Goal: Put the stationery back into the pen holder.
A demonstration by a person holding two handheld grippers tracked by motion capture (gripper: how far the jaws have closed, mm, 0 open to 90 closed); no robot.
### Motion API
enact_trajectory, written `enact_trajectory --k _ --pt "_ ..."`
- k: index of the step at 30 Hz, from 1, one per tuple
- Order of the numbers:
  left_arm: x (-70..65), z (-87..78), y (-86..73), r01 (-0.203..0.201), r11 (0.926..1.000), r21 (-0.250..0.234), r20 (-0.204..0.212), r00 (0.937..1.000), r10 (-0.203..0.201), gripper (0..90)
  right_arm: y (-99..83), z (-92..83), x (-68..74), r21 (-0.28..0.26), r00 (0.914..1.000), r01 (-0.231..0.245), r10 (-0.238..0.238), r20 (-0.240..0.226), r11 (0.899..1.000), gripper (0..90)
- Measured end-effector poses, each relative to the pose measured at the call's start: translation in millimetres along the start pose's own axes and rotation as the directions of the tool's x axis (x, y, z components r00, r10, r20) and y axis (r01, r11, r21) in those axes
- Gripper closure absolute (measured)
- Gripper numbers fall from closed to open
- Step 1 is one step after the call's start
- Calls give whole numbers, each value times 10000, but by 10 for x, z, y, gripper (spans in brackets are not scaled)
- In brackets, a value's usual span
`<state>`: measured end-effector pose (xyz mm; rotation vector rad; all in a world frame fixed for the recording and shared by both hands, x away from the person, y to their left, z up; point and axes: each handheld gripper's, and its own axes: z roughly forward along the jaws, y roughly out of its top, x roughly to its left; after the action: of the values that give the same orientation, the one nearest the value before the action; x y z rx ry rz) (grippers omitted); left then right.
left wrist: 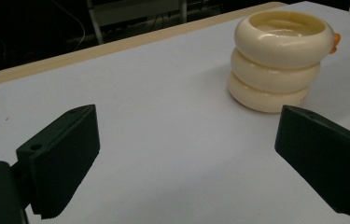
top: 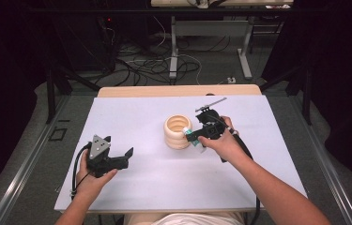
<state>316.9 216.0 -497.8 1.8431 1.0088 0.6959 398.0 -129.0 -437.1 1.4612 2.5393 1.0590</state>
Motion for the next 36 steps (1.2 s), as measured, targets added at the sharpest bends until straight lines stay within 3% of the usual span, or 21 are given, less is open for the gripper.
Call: enact_trajectory --k 5,8,13,14,15,16,18,19,20,21,23,24,25,28,34,36 --pt "-141 13 54 -876 9962 -15 -85 9961 876 97 132 9 -15 325 9998 -138 142 -126 9994 655" --pt "-238 25 93 -1430 9897 12 53 9897 1430 134 202 12 -22 461 9992 -321 332 -230 9984 655" --pt "-400 41 189 -2516 9677 -167 259 9674 2520 158 294 17 -34 655 9978 -505 532 -399 9966 655" --pt "-433 45 210 -2659 9637 -238 295 9634 2665 158 308 8 -20 789 9964 -756 782 -312 9940 655" --pt "-460 43 236 -2842 9585 -239 362 9579 2849 158 325 11 -28 745 9973 -627 653 -328 9952 655" --pt "-491 45 259 -3018 9529 -309 369 9523 3028 158 336 10 -13 718 9951 -859 891 -425 9937 655" --pt "-547 53 293 -3220 9457 -443 404 9453 3238 160 371 -9 -21 929 9958 -779 820 -414 9926 655" --pt "-584 57 320 -3480 9366 -414 447 9358 3497 161 376 -1 -23 761 9952 -825 862 -459 9937 655" --pt "-619 65 336 -3612 9314 -443 474 9305 3631 162 394 -12 -20 949 9950 -829 878 -484 9920 655" --pt "-643 70 350 -3809 9234 -468 489 9224 3830 162 395 -5 -27 814 9958 -731 773 -499 9940 655" --pt "-726 87 382 -4364 8980 -569 540 8968 4392 164 414 -9 -4 978 9950 -809 862 -510 9919 655" --pt "-767 90 395 -4547 8889 -558 620 8870 4576 171 418 -9 -1 985 9953 -779 831 -502 9921 655" --pt "-805 97 409 -4844 8727 -617 642 8706 4878 186 425 -9 10 1006 9948 -810 867 -539 9916 655" --pt "-928 113 446 -5503 8319 -717 630 8298 5544 206 445 -12 29 1030 9935 -865 935 -652 9909 655" --pt "-1112 160 515 -6526 7517 -951 495 7511 6583 263 482 -28 19 976 9930 -910 976 -658 9911 655" --pt "-1155 182 538 -6837 7210 -1130 484 7210 6912 292 492 -38 7 1146 9936 -867 942 -616 9896 655"
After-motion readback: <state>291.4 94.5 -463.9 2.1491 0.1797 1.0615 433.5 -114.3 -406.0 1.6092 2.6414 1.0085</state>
